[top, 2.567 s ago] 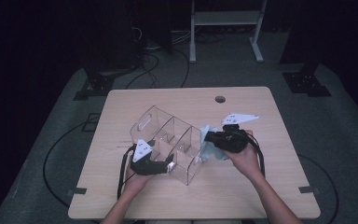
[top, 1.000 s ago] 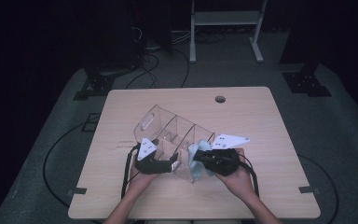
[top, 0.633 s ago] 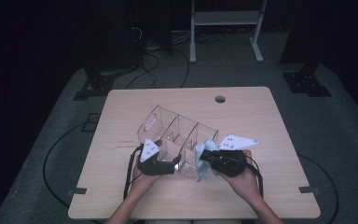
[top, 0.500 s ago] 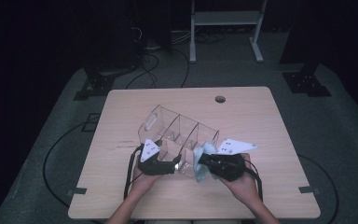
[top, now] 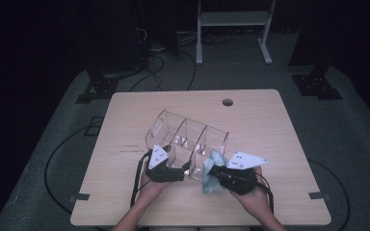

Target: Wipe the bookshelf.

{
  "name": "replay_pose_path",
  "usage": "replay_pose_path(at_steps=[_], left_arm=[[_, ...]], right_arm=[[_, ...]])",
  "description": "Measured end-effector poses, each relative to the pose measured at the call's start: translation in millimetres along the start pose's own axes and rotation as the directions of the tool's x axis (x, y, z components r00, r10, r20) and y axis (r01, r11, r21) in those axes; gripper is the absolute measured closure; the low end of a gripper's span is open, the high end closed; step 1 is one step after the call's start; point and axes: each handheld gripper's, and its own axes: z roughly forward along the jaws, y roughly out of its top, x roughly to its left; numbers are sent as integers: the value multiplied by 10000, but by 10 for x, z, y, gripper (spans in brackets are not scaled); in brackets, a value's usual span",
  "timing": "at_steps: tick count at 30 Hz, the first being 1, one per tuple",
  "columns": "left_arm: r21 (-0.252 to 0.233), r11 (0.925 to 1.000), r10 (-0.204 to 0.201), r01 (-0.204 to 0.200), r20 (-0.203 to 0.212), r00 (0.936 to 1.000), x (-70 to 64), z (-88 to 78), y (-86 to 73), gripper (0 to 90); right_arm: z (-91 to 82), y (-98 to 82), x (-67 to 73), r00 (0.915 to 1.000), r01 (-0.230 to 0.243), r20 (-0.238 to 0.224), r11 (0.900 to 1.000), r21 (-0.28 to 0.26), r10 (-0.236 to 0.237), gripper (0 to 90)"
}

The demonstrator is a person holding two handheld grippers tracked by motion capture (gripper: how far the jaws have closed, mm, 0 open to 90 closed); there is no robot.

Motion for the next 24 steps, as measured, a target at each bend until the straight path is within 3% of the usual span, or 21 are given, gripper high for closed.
replay_pose_path(at_steps=[5,12,24], left_arm=[[-13,9999,151,-151,270,9995,-25,4,2,58],[-51,9997,226,-225,345,9991,-30,-26,12,57],[-770,9963,427,-392,444,9981,-10,-239,152,57]], right_arm=[[-57,-68,-111,9991,-348,235,9994,-51,349,843],[-105,-122,-188,9972,-357,649,9993,-54,360,842],[-205,-172,-360,9897,-764,1198,9969,-169,779,841]])
